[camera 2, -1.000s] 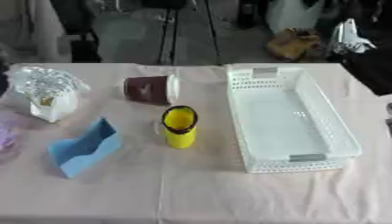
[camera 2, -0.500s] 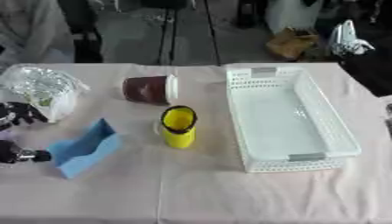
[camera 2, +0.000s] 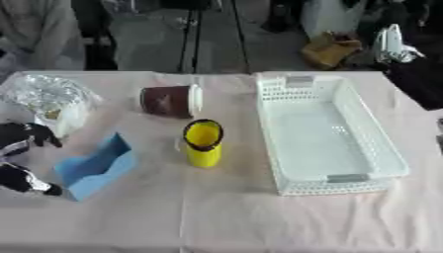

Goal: Pick up objects on the table and place them in the box.

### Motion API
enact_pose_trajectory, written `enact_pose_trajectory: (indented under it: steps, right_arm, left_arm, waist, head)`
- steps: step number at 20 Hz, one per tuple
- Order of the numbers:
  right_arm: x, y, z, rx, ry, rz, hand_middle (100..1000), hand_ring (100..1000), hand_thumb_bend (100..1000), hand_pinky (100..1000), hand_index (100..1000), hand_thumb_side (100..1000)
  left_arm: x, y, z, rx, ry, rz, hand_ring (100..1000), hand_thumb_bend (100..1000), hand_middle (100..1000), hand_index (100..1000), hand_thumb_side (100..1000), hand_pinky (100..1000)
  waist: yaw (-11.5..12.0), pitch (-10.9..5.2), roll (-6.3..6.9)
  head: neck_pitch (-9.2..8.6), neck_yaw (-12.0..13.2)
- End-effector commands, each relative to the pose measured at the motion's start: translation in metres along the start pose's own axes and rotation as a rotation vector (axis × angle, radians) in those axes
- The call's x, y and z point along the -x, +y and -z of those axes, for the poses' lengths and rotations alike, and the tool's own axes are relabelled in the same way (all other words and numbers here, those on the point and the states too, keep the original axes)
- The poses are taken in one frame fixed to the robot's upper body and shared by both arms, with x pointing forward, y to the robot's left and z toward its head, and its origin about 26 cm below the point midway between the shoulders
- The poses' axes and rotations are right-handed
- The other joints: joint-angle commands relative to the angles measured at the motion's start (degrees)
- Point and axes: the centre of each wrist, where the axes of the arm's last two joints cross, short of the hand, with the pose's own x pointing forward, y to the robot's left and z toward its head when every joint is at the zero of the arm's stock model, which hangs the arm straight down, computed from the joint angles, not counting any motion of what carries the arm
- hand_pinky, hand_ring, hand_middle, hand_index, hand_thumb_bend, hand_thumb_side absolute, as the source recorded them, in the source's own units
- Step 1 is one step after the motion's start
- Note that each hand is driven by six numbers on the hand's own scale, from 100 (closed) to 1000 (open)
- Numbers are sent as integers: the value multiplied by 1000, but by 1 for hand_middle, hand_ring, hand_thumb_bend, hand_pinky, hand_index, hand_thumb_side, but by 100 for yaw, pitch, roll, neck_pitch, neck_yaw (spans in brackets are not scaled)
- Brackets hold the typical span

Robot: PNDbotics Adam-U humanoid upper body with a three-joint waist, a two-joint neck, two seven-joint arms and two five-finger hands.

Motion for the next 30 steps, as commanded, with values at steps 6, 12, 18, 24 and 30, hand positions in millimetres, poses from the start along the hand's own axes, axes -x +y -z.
enact_pose_trajectory:
  steps: [6, 12, 18, 24, 30]
  right_arm:
    - [-5, -5, 5, 3, -28, -2, 797, 651, 100, 589, 870, 431]
    - [-5, -5, 4, 2, -27, -1, 798, 651, 100, 589, 870, 430]
    - [-5, -5, 5, 3, -28, 0, 798, 651, 100, 589, 869, 431]
    - [-5, -5, 4, 3, -26, -2, 798, 651, 100, 589, 869, 430]
    - [-4, -5, 4, 3, -26, -3, 798, 651, 100, 590, 870, 430]
  left_arm:
    - [-6, -8, 17, -23, 31, 27, 622, 1000, 712, 811, 551, 630]
    - [-6, -27, 27, 19, 44, -20, 562, 956, 673, 802, 513, 570]
    - [-5, -32, 29, -12, 58, -80, 406, 771, 536, 735, 357, 383]
    - [-4, -21, 28, -155, 83, -187, 309, 469, 425, 572, 218, 271]
    - [-2, 5, 25, -254, 48, -298, 283, 317, 373, 512, 275, 236]
  waist:
    - [-27, -69, -9]
    - [-36, -75, -23]
    - [-38, -74, -25]
    - [-35, -79, -27]
    - [-40, -90, -26]
  head:
    - [29, 39]
    - [26, 48]
    - [26, 52]
    - [34, 47]
    - [32, 39]
